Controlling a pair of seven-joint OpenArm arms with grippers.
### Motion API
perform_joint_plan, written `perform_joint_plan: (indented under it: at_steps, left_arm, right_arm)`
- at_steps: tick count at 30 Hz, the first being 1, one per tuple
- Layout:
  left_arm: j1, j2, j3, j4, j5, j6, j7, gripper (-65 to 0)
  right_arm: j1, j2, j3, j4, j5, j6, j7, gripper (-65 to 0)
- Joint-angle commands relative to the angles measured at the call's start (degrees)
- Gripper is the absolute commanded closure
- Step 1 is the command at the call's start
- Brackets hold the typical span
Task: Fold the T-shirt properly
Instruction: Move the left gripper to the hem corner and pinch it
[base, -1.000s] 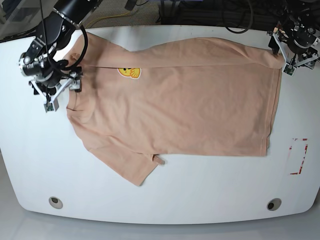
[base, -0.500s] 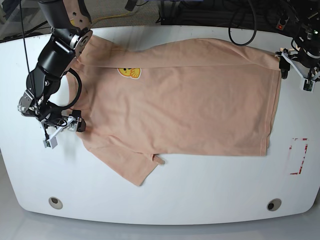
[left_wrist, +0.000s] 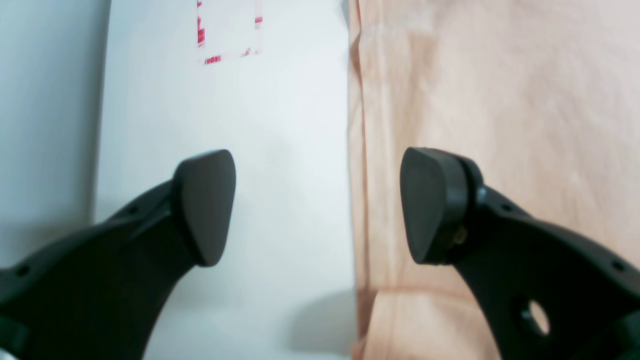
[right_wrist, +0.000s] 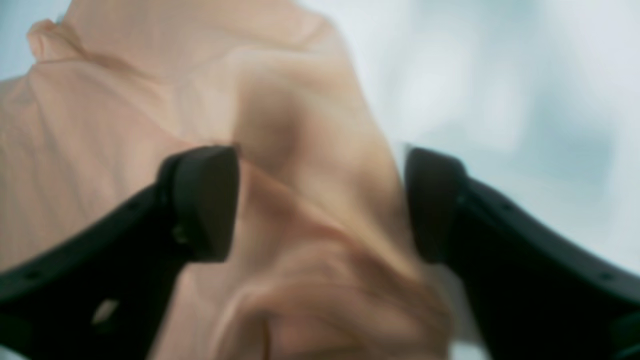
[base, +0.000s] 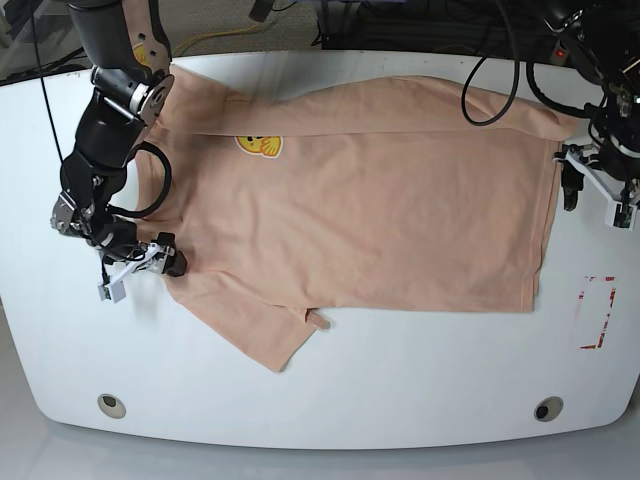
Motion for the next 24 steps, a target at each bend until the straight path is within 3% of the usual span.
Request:
perform_joint_plan:
  at_steps: [1,3,5,7,9,14,19,24]
  left_arm:
    - [-3.29,-0.79,0.93,-2.00,1.66,0.10,-1.15,-48.5]
    - [-6.28,-0.79,1.28,-4.55,3.77,0.10,-1.15,-48.5]
    - [-9.89,-0.71,1.28,-8.15,5.26,2.87,-1.15,-48.6]
    - [-12.87,-0.71,1.28,-12.28,5.70,3.74,-1.15,-48.6]
    - [-15.86,-0.79,1.28,-16.42,5.79,3.74,-1.24,-48.8]
    - [-21.84,-1.15,3.48,-26.17,5.88,5.94,-1.76,-56.2]
    - [-25.09,-2.73,7.79,-35.58,5.79,10.60,-7.92,-57.8]
    - [-27.91,-3.78,11.66,-45.78,5.70,10.78,-11.43,-57.8]
  right_arm:
    - [0.44,-0.57,-0.68,0.60,-0.10,0.30,0.82,-31.5]
    - [0.44,-0.65,-1.12,0.52,-0.10,0.30,1.35,-18.9]
    - [0.44,-0.74,-2.09,0.52,-0.10,0.30,1.43,-7.6]
    - [0.44,-0.74,-3.67,0.52,-0.10,0.30,1.43,-2.5]
    - [0.44,-0.74,-4.90,0.60,0.25,0.30,1.43,-2.7]
    - [0.35,-0.83,-5.52,0.60,0.34,0.30,1.79,-2.7]
    - [0.35,-0.92,-5.52,0.60,0.43,0.30,1.79,-2.7]
    - [0.35,-0.92,-5.52,0.60,0.43,0.30,1.79,-2.7]
